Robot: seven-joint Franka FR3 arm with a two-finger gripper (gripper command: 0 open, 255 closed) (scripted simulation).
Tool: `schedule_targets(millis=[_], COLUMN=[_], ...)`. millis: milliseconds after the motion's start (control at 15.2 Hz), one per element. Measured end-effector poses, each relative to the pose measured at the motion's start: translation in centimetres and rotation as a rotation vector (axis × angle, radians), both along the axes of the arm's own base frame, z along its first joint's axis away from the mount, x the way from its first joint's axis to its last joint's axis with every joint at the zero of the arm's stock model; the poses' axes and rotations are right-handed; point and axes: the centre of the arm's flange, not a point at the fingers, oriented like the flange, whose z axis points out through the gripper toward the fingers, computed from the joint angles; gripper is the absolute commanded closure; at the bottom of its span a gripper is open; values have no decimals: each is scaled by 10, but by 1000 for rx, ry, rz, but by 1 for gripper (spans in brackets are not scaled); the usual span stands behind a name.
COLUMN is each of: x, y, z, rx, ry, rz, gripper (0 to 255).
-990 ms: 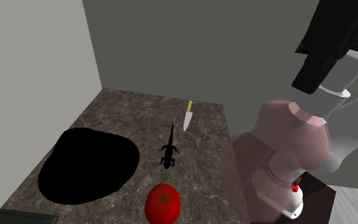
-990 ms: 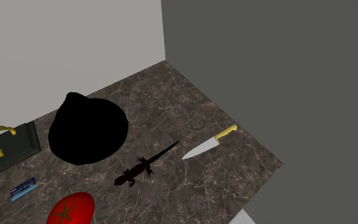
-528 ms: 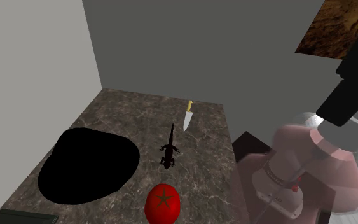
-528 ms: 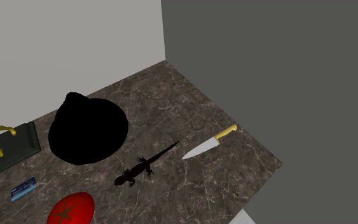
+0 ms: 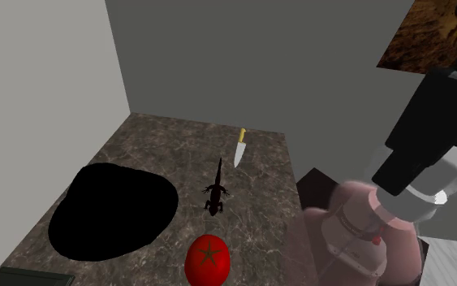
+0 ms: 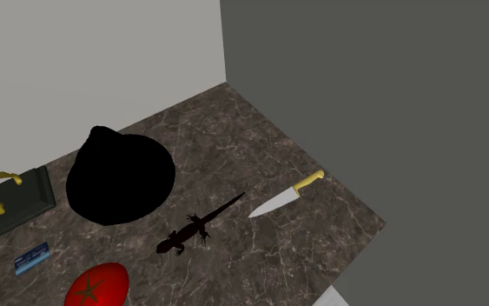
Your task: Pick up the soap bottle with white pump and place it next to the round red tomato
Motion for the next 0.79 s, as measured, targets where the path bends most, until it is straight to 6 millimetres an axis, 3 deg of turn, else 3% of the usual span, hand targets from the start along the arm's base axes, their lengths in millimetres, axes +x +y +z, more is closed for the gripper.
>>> schedule_targets(millis=[792], x=[0], y=[-1], z=[-64], rx=[0], ry=[0], rz=[0], gripper=[255])
